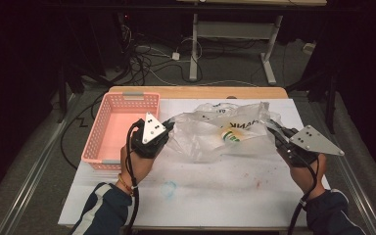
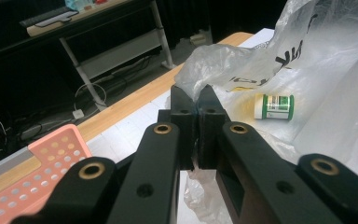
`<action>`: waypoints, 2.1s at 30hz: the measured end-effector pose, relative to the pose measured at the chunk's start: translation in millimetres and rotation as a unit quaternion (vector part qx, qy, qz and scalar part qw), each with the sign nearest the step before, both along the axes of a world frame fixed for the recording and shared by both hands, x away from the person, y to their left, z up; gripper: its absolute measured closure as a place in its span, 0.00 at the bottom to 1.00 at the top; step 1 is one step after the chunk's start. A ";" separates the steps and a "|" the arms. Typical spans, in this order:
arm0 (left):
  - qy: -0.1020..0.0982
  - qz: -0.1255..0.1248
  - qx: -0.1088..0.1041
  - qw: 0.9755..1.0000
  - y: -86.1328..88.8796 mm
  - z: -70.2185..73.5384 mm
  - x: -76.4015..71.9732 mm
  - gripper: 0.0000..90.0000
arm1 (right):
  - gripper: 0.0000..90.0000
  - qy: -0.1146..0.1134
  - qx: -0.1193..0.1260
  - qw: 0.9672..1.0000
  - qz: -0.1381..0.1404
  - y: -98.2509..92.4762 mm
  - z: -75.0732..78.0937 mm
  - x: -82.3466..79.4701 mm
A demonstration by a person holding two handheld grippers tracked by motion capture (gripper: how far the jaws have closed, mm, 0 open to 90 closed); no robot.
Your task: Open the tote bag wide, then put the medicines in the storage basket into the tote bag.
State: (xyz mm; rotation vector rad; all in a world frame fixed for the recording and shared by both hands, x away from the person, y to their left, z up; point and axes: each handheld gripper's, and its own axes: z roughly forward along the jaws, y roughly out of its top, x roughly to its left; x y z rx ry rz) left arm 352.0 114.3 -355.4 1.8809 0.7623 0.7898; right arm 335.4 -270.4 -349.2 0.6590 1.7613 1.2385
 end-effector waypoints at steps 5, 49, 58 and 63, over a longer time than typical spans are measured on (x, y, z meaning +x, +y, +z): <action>-0.012 0.003 -0.006 1.000 -4.9 -0.9 5.4 0.95 | 1.00 -0.007 0.003 1.000 -0.009 1.6 -0.2 4.3; -0.075 -0.003 -0.030 0.997 -14.0 25.9 -12.4 0.96 | 1.00 -0.042 0.027 0.999 -0.015 1.4 22.6 -7.0; -0.111 0.010 -0.044 0.993 -11.8 57.8 -27.3 0.96 | 1.00 -0.067 0.041 0.997 -0.005 9.1 49.0 -20.8; -0.124 0.006 -0.057 0.991 -18.0 71.9 -18.3 0.96 | 1.00 -0.080 0.036 0.996 -0.009 15.2 59.3 -14.5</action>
